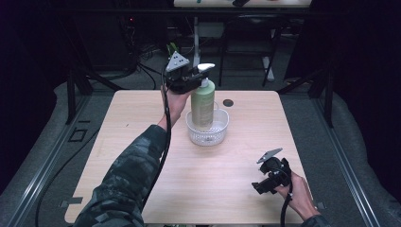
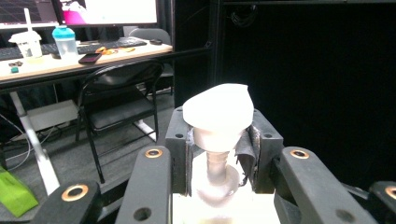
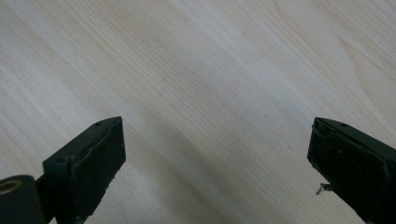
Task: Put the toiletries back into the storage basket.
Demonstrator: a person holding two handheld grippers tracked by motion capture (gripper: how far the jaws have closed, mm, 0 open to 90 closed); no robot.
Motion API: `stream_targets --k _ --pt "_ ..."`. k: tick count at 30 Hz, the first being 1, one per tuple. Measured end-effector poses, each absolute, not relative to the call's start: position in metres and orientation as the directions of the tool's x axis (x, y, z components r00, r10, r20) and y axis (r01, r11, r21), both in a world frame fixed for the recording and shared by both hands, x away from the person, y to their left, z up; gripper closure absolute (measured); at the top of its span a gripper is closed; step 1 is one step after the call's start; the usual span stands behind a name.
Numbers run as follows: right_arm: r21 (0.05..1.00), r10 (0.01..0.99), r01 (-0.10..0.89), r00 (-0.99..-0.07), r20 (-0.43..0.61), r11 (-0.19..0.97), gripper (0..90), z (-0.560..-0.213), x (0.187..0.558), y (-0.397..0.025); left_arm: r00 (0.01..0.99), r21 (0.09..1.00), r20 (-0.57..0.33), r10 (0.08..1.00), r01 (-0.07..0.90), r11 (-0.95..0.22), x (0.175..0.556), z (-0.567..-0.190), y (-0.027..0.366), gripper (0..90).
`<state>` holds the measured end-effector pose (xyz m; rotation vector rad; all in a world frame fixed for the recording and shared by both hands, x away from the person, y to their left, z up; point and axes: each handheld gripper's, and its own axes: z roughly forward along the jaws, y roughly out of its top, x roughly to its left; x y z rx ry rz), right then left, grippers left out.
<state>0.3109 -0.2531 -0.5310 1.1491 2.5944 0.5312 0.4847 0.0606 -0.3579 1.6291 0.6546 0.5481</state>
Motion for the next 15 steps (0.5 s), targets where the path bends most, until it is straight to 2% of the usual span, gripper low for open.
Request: stream_targets --k 4,15 --pt "0.417 0.739 0.646 -0.666 -0.101 0.639 1.1 -0.5313 0.3107 -0.2529 0.729 0.987 -0.008 0.684 0.117 -0.114 0.4853 -0.3618 0.0598 67.2" --pt "0.414 0.729 0.637 -0.676 -0.106 0.650 0.9 -0.5325 0.3100 -0.2509 0.729 0.984 -0.012 0.684 0.132 -0.123 0.4865 -0.3686 0.0607 67.1"
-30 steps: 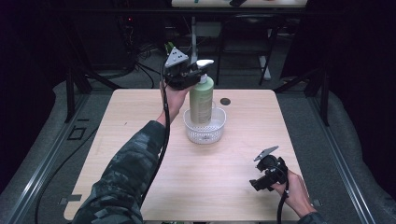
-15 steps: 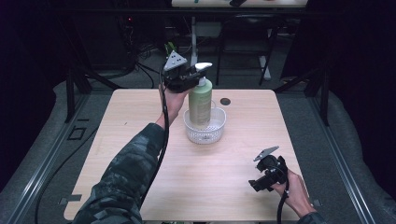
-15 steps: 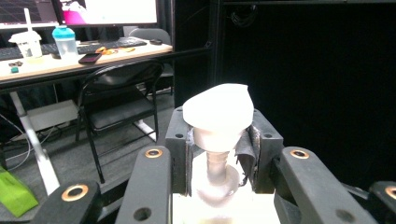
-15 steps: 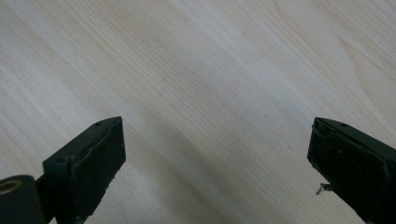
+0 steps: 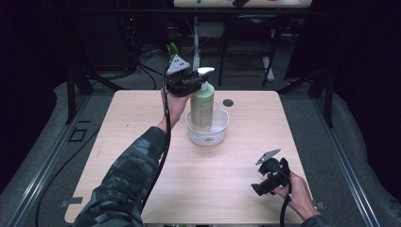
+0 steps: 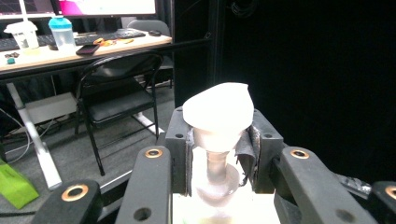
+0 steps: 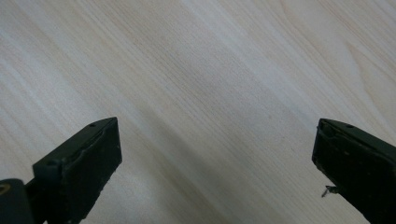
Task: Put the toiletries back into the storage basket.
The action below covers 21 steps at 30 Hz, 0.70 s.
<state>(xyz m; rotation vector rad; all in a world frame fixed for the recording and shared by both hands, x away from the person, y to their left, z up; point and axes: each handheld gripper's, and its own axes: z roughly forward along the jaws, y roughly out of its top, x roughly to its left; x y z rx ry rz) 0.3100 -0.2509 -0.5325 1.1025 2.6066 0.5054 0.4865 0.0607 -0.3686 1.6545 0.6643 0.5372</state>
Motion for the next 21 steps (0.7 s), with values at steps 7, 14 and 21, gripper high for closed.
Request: stream_targets --k 7,14,21 --pt "0.417 0.728 0.639 -0.680 -0.086 0.646 0.2 -0.533 0.310 -0.252 0.728 0.981 -0.019 0.685 0.144 -0.126 0.488 -0.374 0.061 67.1" --pt "0.421 0.733 0.644 -0.675 -0.080 0.639 0.4 -0.532 0.310 -0.252 0.729 0.980 -0.024 0.684 0.154 -0.129 0.488 -0.382 0.061 67.1" --pt "0.422 0.733 0.643 -0.676 -0.080 0.639 0.5 -0.532 0.310 -0.252 0.727 0.977 -0.034 0.686 0.168 -0.129 0.488 -0.389 0.064 67.1"
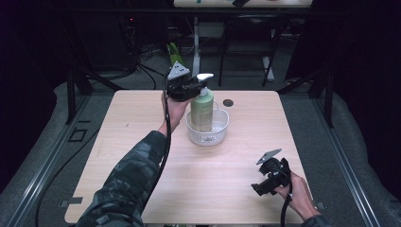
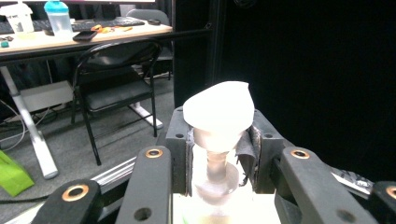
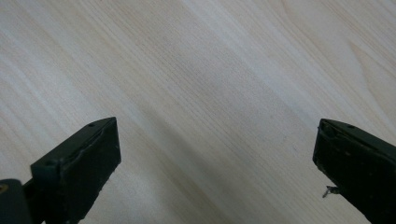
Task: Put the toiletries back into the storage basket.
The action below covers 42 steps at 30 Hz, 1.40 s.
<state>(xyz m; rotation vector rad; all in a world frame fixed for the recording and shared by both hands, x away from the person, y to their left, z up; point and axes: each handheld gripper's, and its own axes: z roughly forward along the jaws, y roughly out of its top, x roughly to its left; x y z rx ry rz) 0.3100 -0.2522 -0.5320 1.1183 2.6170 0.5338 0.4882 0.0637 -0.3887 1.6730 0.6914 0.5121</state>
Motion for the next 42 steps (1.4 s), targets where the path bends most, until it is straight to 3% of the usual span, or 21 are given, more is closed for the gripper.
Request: stream_targets --k 42 --pt "0.415 0.726 0.636 -0.682 -0.094 0.651 1.4 -0.532 0.310 -0.251 0.755 0.964 -0.045 0.655 0.204 -0.170 0.474 -0.414 0.073 67.1"
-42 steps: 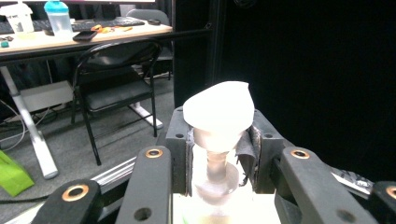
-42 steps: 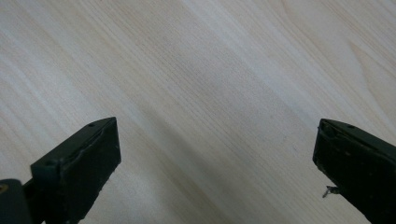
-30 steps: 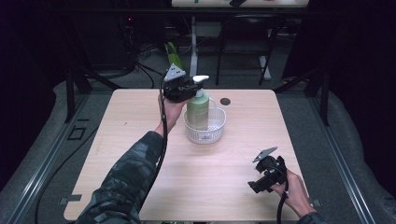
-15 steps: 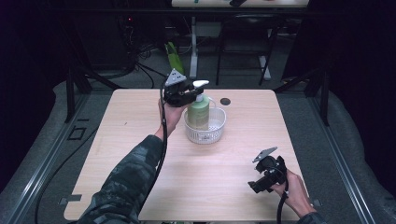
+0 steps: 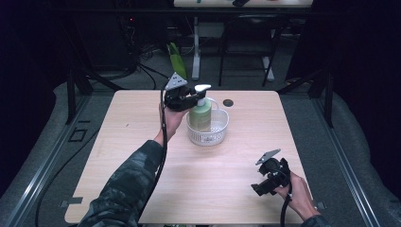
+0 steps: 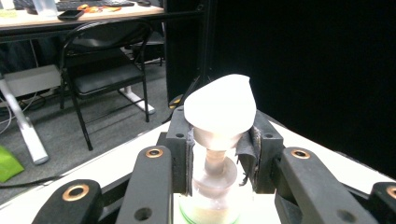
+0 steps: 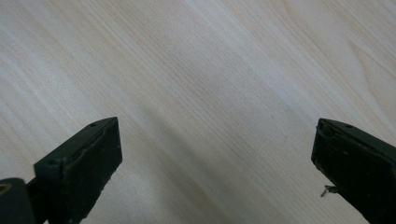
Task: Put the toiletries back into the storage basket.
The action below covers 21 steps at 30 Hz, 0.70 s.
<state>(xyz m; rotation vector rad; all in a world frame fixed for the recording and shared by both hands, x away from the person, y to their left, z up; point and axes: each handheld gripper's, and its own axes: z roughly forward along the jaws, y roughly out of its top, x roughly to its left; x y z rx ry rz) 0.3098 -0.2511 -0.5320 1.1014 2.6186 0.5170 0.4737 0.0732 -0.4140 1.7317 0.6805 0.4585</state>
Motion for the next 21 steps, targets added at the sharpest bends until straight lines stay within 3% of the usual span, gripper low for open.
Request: stream_targets --k 13,17,18,21 --pt "0.415 0.729 0.641 -0.680 -0.086 0.646 2.2 -0.533 0.310 -0.250 0.758 0.956 -0.041 0.651 0.219 -0.195 0.471 -0.410 0.073 65.4" --pt "0.413 0.727 0.639 -0.682 -0.086 0.648 2.4 -0.533 0.310 -0.250 0.757 0.949 -0.032 0.653 0.227 -0.217 0.469 -0.406 0.074 57.4" --pt "0.413 0.726 0.639 -0.682 -0.085 0.649 2.5 -0.533 0.310 -0.250 0.758 0.947 -0.030 0.652 0.230 -0.225 0.468 -0.403 0.075 49.3" --pt "0.414 0.726 0.638 -0.683 -0.086 0.649 2.5 -0.533 0.310 -0.250 0.761 0.943 -0.028 0.648 0.235 -0.236 0.466 -0.400 0.076 37.4"
